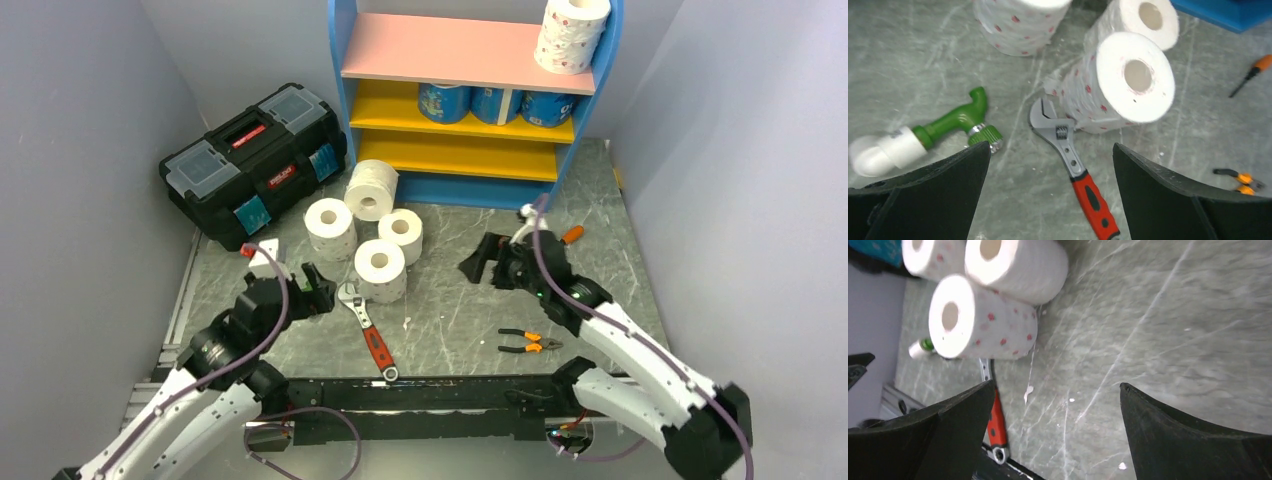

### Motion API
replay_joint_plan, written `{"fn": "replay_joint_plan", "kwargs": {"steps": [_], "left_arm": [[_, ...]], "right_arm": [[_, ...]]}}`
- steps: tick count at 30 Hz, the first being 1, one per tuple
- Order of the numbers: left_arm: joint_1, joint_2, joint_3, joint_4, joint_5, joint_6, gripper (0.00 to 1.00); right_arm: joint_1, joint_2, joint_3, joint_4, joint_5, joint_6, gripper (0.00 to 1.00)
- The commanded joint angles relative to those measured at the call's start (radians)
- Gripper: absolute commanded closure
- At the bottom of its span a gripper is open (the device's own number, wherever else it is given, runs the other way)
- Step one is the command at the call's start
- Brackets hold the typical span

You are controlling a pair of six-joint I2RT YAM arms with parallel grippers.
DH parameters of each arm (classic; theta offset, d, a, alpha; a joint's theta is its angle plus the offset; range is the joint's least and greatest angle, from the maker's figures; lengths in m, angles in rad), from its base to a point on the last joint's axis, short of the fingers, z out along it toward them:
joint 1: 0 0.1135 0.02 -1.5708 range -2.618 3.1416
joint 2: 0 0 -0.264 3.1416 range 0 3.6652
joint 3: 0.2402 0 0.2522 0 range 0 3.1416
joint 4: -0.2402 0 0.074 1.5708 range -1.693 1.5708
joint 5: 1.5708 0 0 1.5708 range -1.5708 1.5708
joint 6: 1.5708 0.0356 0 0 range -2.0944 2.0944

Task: Place and organize the paper towels onto the shelf
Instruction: Pick up the paper towel from the center of the board.

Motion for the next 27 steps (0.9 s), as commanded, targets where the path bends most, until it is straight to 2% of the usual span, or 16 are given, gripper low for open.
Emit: {"fn": "replay_joint_plan", "kwargs": {"steps": [1,4,8,13,21,27], "left_arm": [[0.003,-0.138,-0.096,0.13,0.128,-0.073,0.02],[0.005,-0.139,-0.118,0.174,0.154,-0.081,0.02],[0.006,-0.035,-0.068,0.126,0.129,-0.09,0.02],[0.007,0.036,-0.035,0.044,0.066,-0.135,0.02],[0.006,-0.134,-0.145,0.04,0.033,-0.22,0.03],[0.007,-0.208,-0.152,-0.005,0.006,-0.22,0.03]], "right_arm": [[0.188,0.17,0.154,0.045,0.118,-0.046,0.03],[0.259,0.311,0.258,0.038,0.158,-0.029,0.03],[0.283,0.437,0.324,0.083,0.106,0.004,0.04],[0.313,0.627,0.499,-0.049,0.1,0.008,0.04],[0.33,0.774,0.621,-0.103,0.059,0.014,0.05],[0.335,0.855,0.677,-0.126,0.036,0.018,0.06]]}}
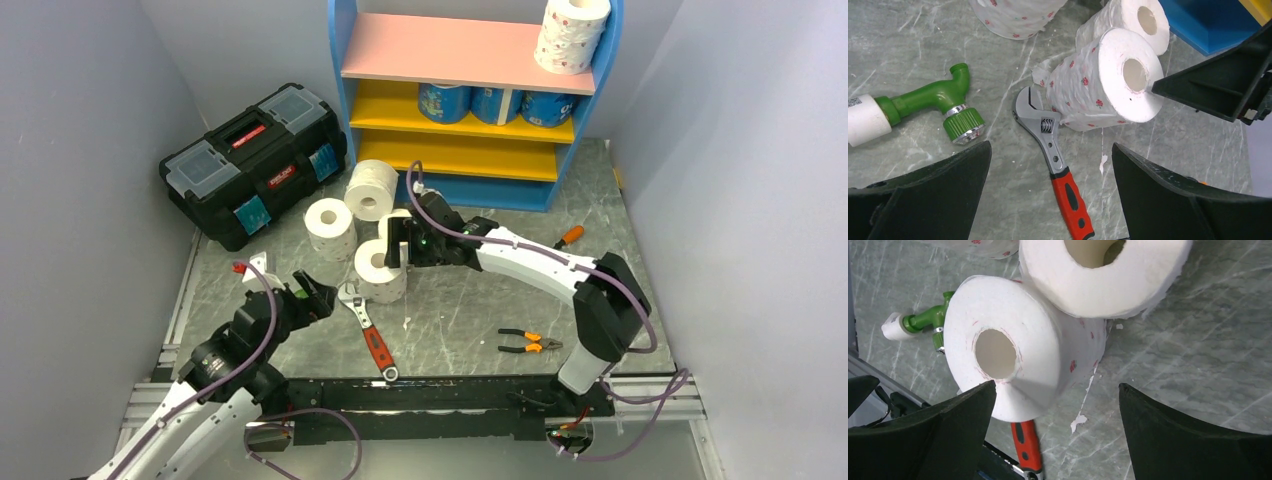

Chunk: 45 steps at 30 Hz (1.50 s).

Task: Place and organize the paper towels onto the shelf
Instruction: Pick up the paper towel from the center of the board.

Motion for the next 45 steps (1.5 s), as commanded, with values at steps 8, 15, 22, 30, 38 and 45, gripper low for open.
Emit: {"fn": "replay_joint_plan", "kwargs": {"steps": [8,15,22,30,38,45], "left_arm": [[0.005,-0.044,0.005,-0.068,-0.052,-0.022,0.03],[0.005,-0.068,-0.001,-0.078,-0.048,-0.036,0.03],[0.006,-0.068,-0.004,-0.081,-0.044,-0.042,0.04],[0.005,-0.059,-0.008,-0.077,-0.039,-0.048,0.04],[0.005,-0.059,-0.01,-0.076,-0.033,-0.052,0.04],[0.005,-0.047,-0.001,-0.069,-0.03,-0.048,0.05]], "right_arm": [[0.007,0.093,0.117,-0.056,-0.017,0.019,0.1],[0.006,0.114,0.137,-0.062,-0.017,0.031,0.14],[0.006,0.115,0.134,-0.054,-0.017,0.043,0.16],[0.006,0.136,0.147,-0.06,-0.017,0.046,0.34],[0.005,0.086,0.12,-0.061,-0.017,0.051,0.56],[0.006,-0.003,0.118,-0.117,-0.017,0.026,0.65]]}}
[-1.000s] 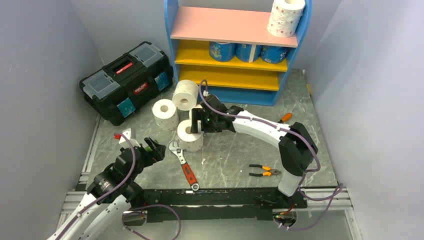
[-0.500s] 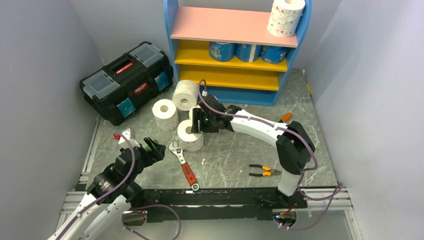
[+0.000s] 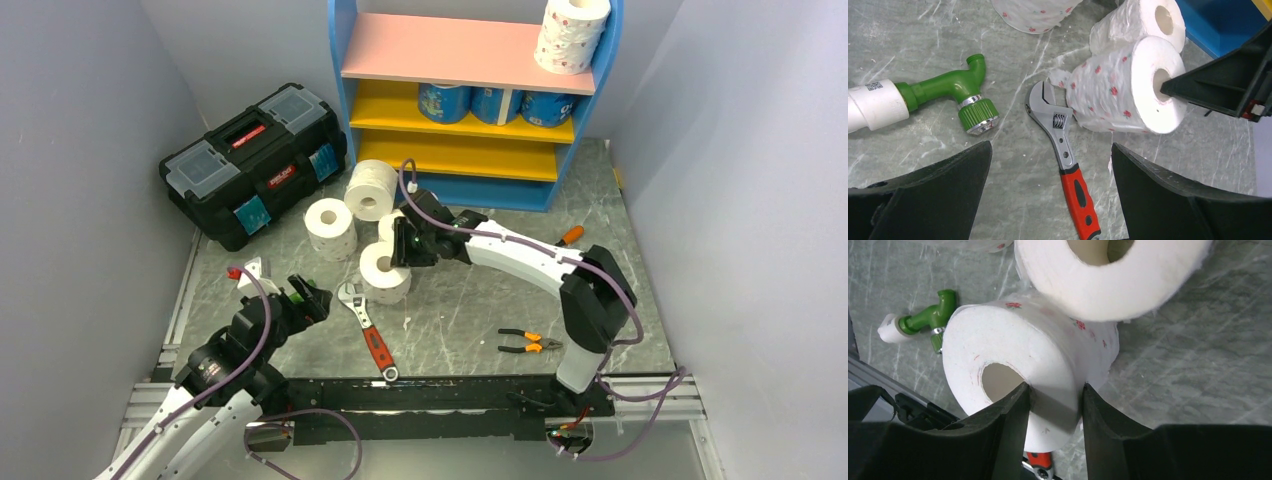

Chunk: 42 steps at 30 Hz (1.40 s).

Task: Place and organize the paper towels onto the shelf
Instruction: Pick up the paper towel from the center of the board, then place the paper towel on the shelf.

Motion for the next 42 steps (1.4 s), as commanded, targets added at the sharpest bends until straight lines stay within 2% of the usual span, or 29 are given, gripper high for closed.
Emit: {"fn": "replay_joint_plan", "kwargs": {"steps": [1,10,15,20,26,29,32,42], "left_arm": [[0.004,0.011,0.007,0.013,0.004,-0.006,0.05],[0.004,0.025,0.009,0.035,0.021,-0.008,0.05],[0.005,0.047,0.023,0.055,0.022,0.005,0.05],[0.004,0.085,0.034,0.088,0.045,0.016,0.05],[0.005,0.138,0.049,0.122,0.085,0.021,0.05],[0.004,0.151,0.061,0.121,0.099,0.028,0.06],[0.004,0.155,0.07,0.115,0.102,0.037,0.06],[0.005,0.145,0.077,0.104,0.11,0.051,0.06]], "right_arm": [[0.001,-0.125,0.017,-0.063,0.007,-0.038,0.65],[-0.004,-0.295,0.13,-0.253,0.068,-0.097,0.66],[-0.06,-0.394,0.238,-0.352,0.066,-0.122,0.67],[-0.161,-0.409,0.464,-0.468,0.08,-0.164,0.67],[-0.293,-0.298,0.807,-0.573,0.053,-0.203,0.68],[-0.335,-0.238,0.965,-0.579,0.041,-0.196,0.68],[-0.371,-0.194,1.051,-0.56,0.027,-0.175,0.68],[-0.466,-0.182,1.066,-0.388,0.081,-0.098,0.68]]}}
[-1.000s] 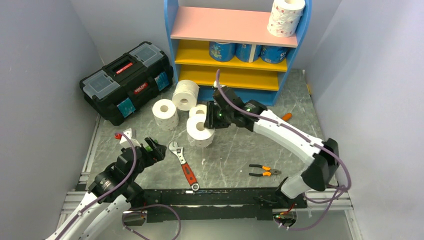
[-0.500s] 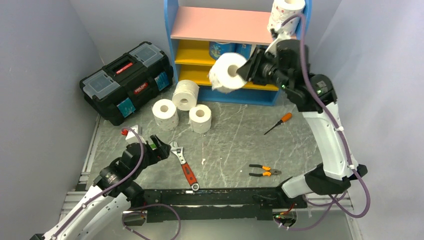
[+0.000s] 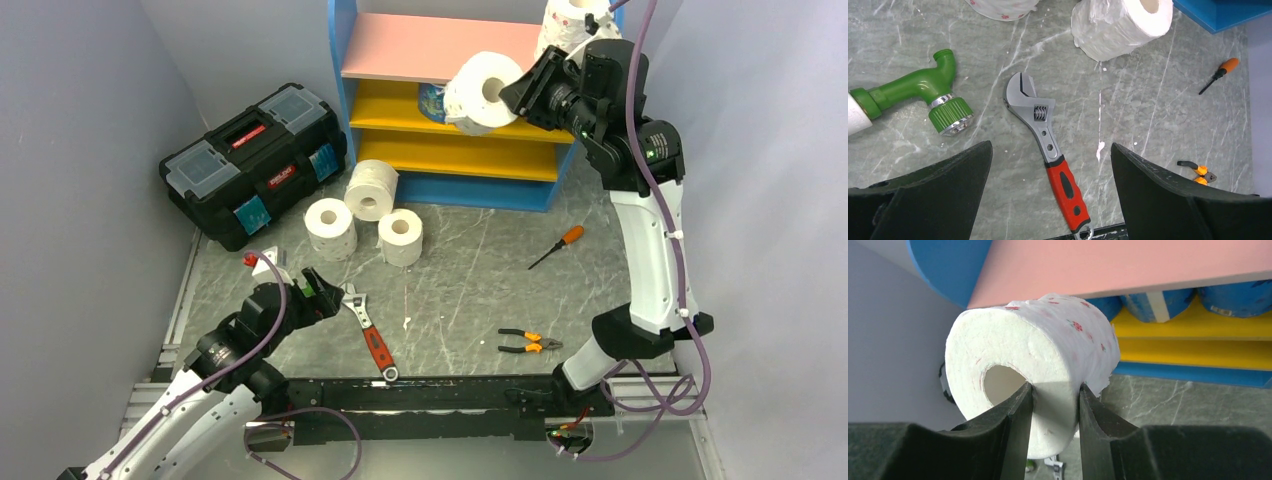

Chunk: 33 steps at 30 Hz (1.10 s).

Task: Place and organize the paper towels onto the shelf
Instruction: Place the paper towel on the shelf.

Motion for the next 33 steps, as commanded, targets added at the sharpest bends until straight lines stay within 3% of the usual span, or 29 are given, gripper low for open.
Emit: {"fn": "replay_joint_plan", "kwargs": {"steps": [1,12,15,19,23,33], "left_arm": [[0.005,-0.006,0.031,0.029,0.015,0.017,0.06],[0.004,0.024,0.014,0.074,0.018,0.015,0.06],[0.005,0.048,0.032,0.153,-0.003,0.055,0.05],[0.005,0.109,0.09,0.402,-0.004,0.168,0.04],[0.005,0.265,0.155,0.779,0.022,0.359,0.01],[0.003,0.756,0.467,1.531,0.372,0.917,0.0]], "right_arm": [[-0.021,-0.02,0.046,0.175,0.05,0.04,0.68],[-0.115,-0.009,-0.006,0.272,0.115,0.087,0.67],[-0.131,-0.004,-0.017,0.284,0.116,0.1,0.67],[-0.144,0.008,-0.016,0.284,0.11,0.116,0.67],[-0.161,0.051,0.049,0.244,0.1,0.143,0.67],[-0.208,0.054,-0.012,0.307,0.039,0.246,0.67]]}}
